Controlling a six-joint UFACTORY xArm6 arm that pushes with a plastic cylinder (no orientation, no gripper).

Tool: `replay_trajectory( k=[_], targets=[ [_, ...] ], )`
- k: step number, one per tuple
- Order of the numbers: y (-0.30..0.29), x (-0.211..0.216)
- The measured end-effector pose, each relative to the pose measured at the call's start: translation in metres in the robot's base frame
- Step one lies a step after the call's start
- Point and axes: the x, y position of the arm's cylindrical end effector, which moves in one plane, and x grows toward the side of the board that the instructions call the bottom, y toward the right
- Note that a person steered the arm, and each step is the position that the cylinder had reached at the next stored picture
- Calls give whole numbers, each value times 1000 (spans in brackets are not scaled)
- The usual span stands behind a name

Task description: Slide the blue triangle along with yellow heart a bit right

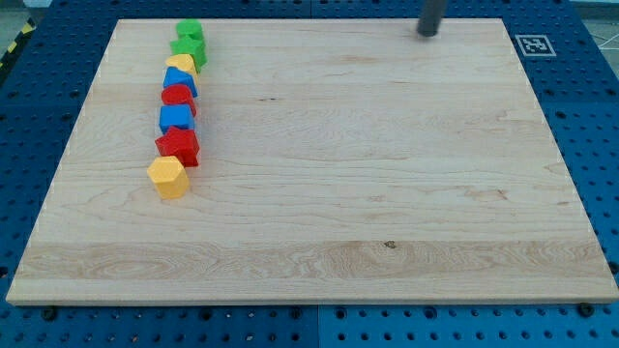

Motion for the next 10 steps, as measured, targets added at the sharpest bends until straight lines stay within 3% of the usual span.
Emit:
replay_trajectory(
  k=[2, 4, 5, 7, 10],
  targets=[
    [-154, 0],
    [-282, -30],
    [-304, -30],
    [-402, -29],
    [-403, 56]
  ],
)
